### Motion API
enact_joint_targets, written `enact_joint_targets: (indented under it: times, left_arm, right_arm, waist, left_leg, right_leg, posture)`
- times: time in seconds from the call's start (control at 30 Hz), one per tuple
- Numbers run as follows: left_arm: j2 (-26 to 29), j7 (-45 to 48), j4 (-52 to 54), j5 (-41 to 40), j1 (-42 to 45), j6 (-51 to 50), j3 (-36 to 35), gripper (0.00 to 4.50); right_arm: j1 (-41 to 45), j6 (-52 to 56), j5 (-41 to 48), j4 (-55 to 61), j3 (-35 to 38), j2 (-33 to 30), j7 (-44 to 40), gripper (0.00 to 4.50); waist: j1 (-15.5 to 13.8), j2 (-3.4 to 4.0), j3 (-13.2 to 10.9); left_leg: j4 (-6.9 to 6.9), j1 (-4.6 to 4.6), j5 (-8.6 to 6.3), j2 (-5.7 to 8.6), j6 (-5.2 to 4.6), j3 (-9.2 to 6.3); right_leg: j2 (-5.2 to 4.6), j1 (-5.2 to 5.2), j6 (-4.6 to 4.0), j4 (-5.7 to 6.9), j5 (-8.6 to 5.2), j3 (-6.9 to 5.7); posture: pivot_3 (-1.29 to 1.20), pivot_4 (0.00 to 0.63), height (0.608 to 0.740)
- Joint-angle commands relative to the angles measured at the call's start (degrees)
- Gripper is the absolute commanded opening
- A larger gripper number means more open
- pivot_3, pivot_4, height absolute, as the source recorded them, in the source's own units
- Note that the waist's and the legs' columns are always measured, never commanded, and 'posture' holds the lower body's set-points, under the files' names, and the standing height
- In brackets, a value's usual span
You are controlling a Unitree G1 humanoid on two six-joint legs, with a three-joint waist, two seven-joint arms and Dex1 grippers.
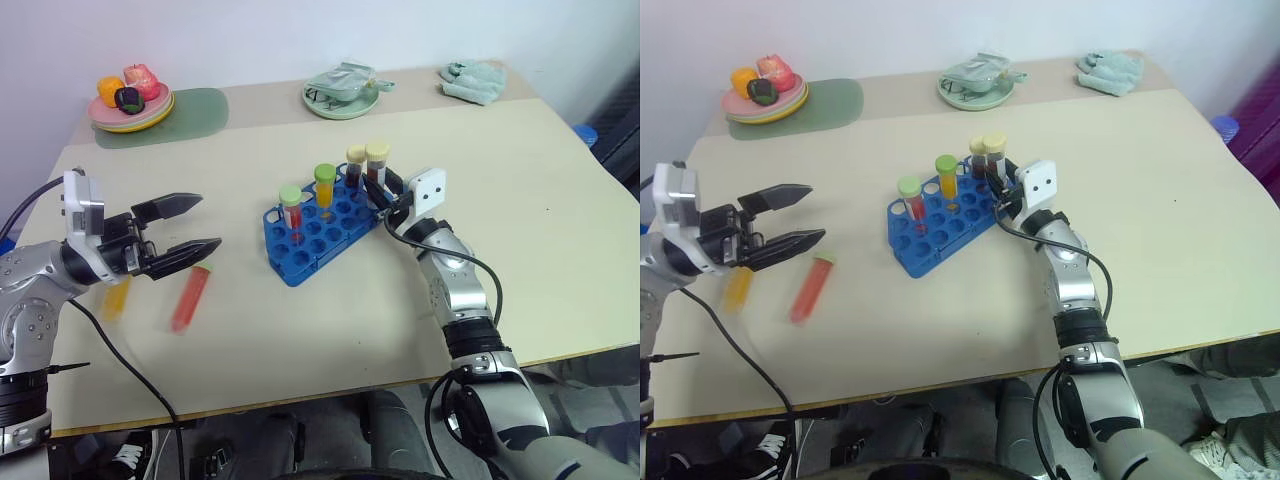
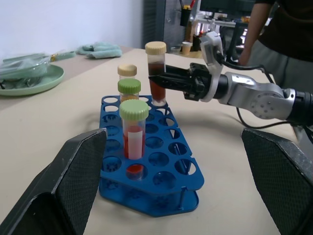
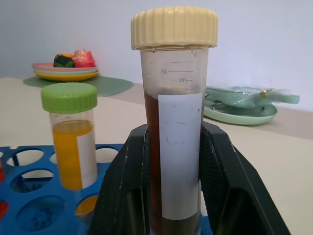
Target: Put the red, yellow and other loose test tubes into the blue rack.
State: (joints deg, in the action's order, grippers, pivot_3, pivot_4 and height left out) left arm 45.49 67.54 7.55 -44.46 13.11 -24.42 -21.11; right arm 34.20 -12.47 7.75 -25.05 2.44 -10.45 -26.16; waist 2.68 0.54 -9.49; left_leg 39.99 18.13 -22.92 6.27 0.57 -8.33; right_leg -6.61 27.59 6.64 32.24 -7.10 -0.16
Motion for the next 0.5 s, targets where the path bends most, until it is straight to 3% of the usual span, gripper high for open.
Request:
enact_joint_targets:
  times: [0.03,0.5]
  left_arm:
    - [0.7,0.2,1.4,-0.4,-0.2,0.7,-1.5,4.50]
    - [0.9,0.3,1.3,-0.3,-1.5,1.1,-2.3,4.50]
  right_arm:
    - [1.2,-1.9,-0.4,-0.7,0.6,-1.1,0.2,0.74]
    - [0.9,-0.8,1.3,-0.2,0.3,0.0,-0.4,0.74]
  waist:
    - [0.0,0.00,0.0]
    - [0.0,0.00,0.0]
  left_leg:
    - [0.00,0.00,0.00,0.00,0.00,0.01]
    - [0.00,-0.01,0.00,0.00,0.00,0.01]
  right_leg:
    - [0.00,0.00,0.00,0.00,0.00,0.00]
    - [0.00,-0.02,-0.01,0.00,0.00,0.00]
  posture:
    - [0.00,0.150,0.740]
    - [0.00,0.150,0.740]
